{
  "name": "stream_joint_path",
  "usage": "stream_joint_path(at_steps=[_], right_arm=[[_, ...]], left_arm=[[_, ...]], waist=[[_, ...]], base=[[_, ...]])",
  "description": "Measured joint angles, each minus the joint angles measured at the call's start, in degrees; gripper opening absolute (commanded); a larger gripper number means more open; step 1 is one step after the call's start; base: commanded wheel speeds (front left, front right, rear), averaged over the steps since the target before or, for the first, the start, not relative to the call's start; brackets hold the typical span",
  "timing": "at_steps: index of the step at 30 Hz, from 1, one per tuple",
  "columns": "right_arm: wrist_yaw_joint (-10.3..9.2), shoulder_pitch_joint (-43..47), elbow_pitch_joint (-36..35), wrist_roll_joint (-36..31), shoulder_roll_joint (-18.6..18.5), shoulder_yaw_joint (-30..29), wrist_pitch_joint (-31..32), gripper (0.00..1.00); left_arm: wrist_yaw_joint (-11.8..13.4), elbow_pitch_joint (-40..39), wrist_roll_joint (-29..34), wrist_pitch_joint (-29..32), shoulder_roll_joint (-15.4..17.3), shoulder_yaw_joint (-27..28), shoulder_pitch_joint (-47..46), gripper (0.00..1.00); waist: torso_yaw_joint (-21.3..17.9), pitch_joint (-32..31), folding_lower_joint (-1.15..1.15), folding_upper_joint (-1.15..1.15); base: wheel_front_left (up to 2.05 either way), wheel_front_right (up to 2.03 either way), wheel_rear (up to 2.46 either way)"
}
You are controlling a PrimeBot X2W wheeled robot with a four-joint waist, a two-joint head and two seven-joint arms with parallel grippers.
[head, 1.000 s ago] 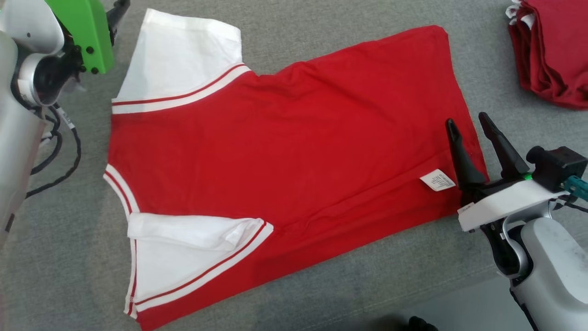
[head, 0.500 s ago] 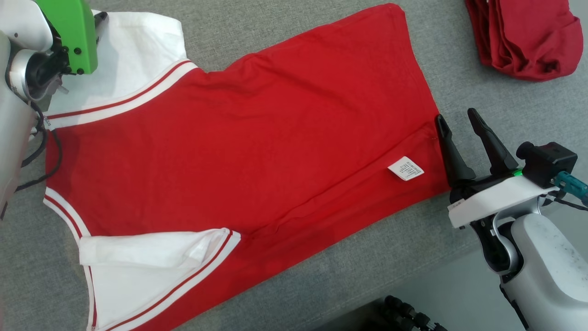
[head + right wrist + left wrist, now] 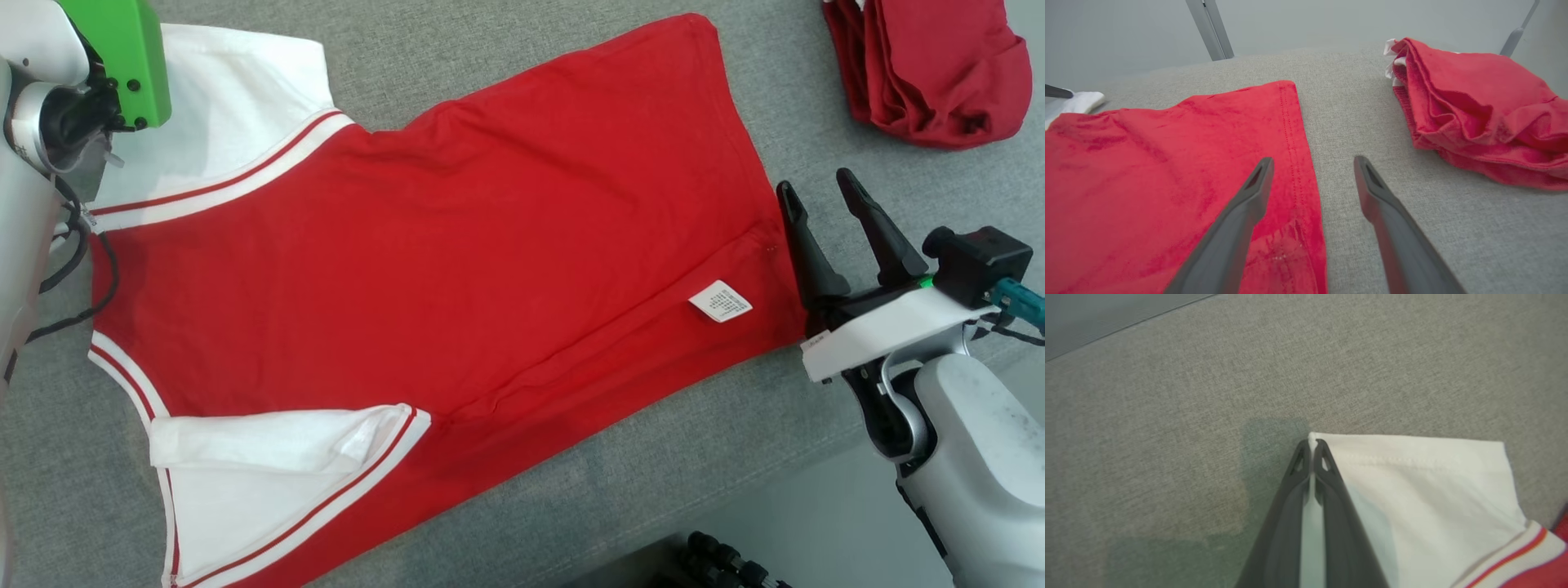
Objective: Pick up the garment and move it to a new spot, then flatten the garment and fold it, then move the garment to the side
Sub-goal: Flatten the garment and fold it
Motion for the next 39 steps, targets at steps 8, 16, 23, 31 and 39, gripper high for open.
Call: stream_joint_path(at_steps=[8,16,23,31,39], right_arm=[[-0.02,-12.8,8.3,7.9,0.1,5.8,6.9,1.00],[-0.03,-29.8,22.8,10.0,1.5,9.0,20.3,1.00],[-0.03,-39.0,33.6,10.3,4.9,10.7,28.8,1.00],[-0.03,-45.7,43.9,10.7,7.2,10.2,34.2,0.85],[-0.03,-48.7,47.9,11.1,8.7,11.0,37.7,0.05]], left_arm=[[-1.1,0.2,-0.5,-0.8,-0.2,0.2,-1.1,0.00],[-1.9,-0.7,-0.6,-1.2,-1.1,-0.4,-1.8,0.00],[-2.3,-1.4,-0.6,-1.8,-1.3,-0.9,-2.1,0.00],[-2.7,-1.7,-0.6,-1.9,-2.0,-1.9,-2.4,0.00],[-2.9,-1.4,-0.6,-1.9,-2.3,-2.4,-2.4,0.00]], waist=[[0.3,-0.6,0.00,0.00],[2.0,-0.5,0.00,0.00],[3.1,-0.5,0.00,0.00],[4.6,-0.5,0.00,0.00],[5.1,-0.9,-0.01,0.00]], base=[[0.00,0.00,0.00],[0.00,0.00,0.00],[0.00,0.00,0.00],[0.00,0.00,0.00],[0.00,0.00,0.00]])
